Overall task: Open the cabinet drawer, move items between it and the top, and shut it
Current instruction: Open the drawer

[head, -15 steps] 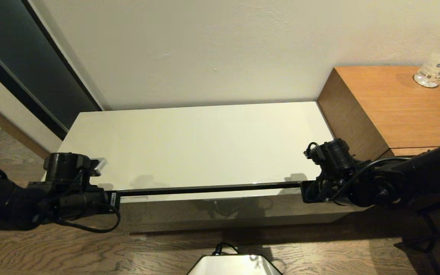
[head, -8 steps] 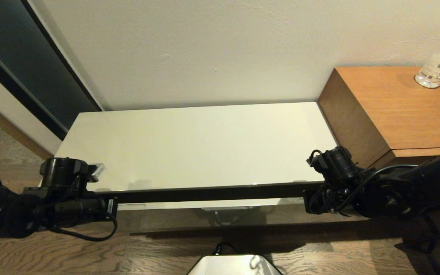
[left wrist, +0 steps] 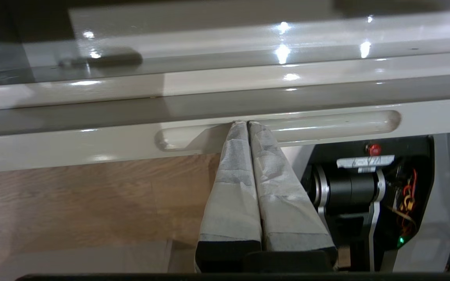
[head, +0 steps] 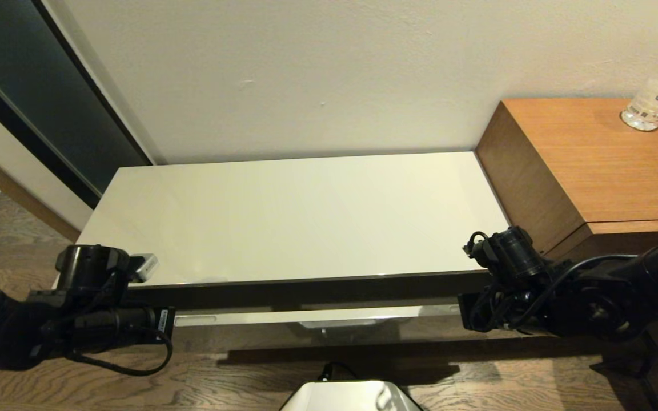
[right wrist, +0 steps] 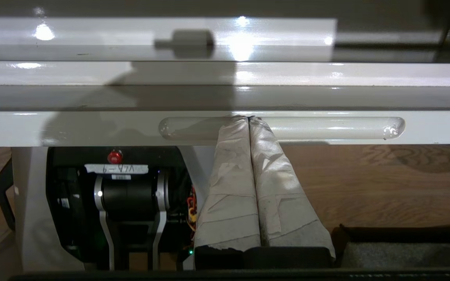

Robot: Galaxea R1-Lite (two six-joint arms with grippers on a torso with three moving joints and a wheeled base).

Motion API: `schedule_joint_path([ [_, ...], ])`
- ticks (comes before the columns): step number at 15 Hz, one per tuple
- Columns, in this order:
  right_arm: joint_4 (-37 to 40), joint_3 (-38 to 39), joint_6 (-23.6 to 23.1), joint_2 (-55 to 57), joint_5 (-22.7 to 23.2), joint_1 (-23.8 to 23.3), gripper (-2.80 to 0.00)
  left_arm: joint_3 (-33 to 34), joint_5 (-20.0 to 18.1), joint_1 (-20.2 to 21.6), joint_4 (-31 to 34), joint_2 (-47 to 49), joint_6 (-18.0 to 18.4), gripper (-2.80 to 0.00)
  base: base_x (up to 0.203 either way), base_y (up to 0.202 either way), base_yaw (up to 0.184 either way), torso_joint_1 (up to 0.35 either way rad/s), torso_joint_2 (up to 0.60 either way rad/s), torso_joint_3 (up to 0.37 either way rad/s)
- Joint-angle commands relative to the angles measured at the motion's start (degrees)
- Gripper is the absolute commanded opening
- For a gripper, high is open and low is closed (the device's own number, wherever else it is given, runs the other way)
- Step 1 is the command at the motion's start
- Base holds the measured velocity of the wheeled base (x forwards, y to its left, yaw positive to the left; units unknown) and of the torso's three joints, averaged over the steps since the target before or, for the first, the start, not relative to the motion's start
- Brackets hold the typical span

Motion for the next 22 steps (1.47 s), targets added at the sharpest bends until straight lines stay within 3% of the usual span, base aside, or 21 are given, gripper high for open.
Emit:
schedule_joint_path([
  [1,-0.2,0.9,0.1,-0.5,-0.1,0.0,-2.80,1.0,0.0,-0.3,-0.2,-0.4,0.0,-2.80,0.000,0.000,0.000,0.000,0.00,0.000],
  [13,4.0,3.9,1.2,-2.8,3.8,0.0,-2.80,4.9,-0.2,-1.5,1.9,-0.9,2.3,-2.80,0.000,0.000,0.000,0.000,0.00,0.000],
  [16,8.0,4.3,1.9,-5.0,6.5,0.0,-2.80,4.0,-2.9,-1.5,9.3,-4.4,2.3,-2.80,0.000,0.000,0.000,0.000,0.00,0.000],
  [22,9.8,5.4,3.5,-7.2,7.4,0.2,-2.80,4.8,-3.6,-1.5,12.7,-6.8,2.3,-2.80,0.000,0.000,0.000,0.000,0.00,0.000],
])
